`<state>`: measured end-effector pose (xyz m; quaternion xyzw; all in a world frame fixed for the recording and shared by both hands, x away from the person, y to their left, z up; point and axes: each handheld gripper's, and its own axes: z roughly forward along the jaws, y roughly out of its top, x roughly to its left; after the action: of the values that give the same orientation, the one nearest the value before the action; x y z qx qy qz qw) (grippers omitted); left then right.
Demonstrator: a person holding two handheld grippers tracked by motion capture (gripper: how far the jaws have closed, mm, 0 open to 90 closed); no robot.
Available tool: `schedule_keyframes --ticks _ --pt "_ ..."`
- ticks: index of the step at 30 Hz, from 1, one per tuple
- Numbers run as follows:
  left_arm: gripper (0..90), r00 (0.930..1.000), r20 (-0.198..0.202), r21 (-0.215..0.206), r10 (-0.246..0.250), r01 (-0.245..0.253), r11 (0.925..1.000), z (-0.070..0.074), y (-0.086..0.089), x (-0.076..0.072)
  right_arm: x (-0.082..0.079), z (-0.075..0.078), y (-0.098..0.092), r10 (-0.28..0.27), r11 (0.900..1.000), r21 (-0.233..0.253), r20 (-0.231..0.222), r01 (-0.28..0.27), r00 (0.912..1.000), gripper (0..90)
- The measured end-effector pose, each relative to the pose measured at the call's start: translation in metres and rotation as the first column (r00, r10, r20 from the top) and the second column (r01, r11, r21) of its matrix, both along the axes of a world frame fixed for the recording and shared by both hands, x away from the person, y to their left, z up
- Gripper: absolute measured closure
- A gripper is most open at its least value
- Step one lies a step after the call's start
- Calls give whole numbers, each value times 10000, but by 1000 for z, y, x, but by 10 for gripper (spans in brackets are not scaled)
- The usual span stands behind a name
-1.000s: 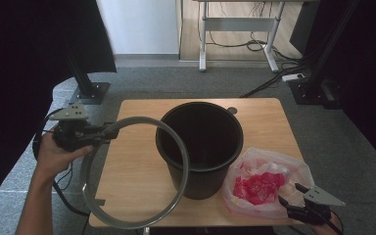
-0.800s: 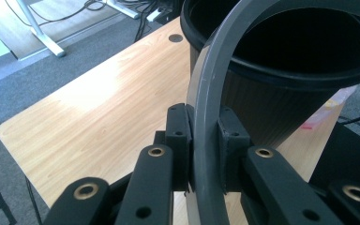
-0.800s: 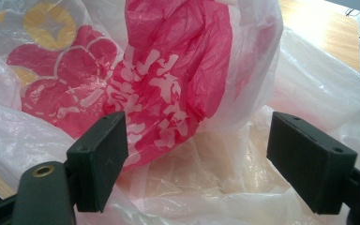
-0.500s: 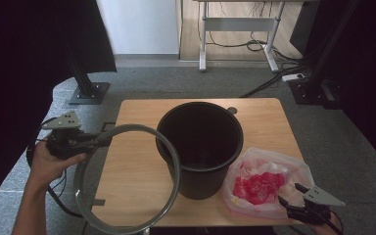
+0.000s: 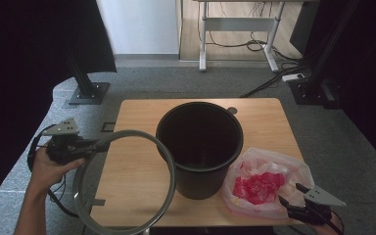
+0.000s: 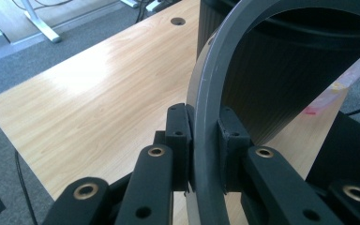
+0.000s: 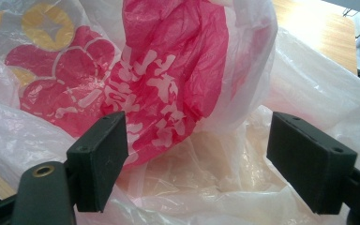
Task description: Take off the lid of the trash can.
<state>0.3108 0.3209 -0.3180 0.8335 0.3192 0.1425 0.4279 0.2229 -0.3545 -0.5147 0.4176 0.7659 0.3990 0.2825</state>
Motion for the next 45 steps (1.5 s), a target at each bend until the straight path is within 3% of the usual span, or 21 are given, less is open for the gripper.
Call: schedule_keyframes --ticks 8,20,28,35,45 --pt "779 9996 -273 -275 -30 23 9996 -24 5 7 -1 2 -1 0 10000 -11 51 0 10000 205" --pt "779 9996 -280 -330 73 -82 9994 -29 19 -1 -1 2 -2 -44 10000 -7 69 44 10000 205" --pt "778 9981 -576 -152 234 -244 9996 -43 26 0 0 1 0 -37 10000 -60 -2 37 10000 205" --pt "778 9949 -930 -158 400 -416 9990 -63 28 10 0 0 1 -17 10000 -89 -14 17 10000 205" --pt "777 9867 -1472 -66 692 -709 9975 -103 33 20 1 -2 1 -46 9999 -144 -75 45 10000 205"
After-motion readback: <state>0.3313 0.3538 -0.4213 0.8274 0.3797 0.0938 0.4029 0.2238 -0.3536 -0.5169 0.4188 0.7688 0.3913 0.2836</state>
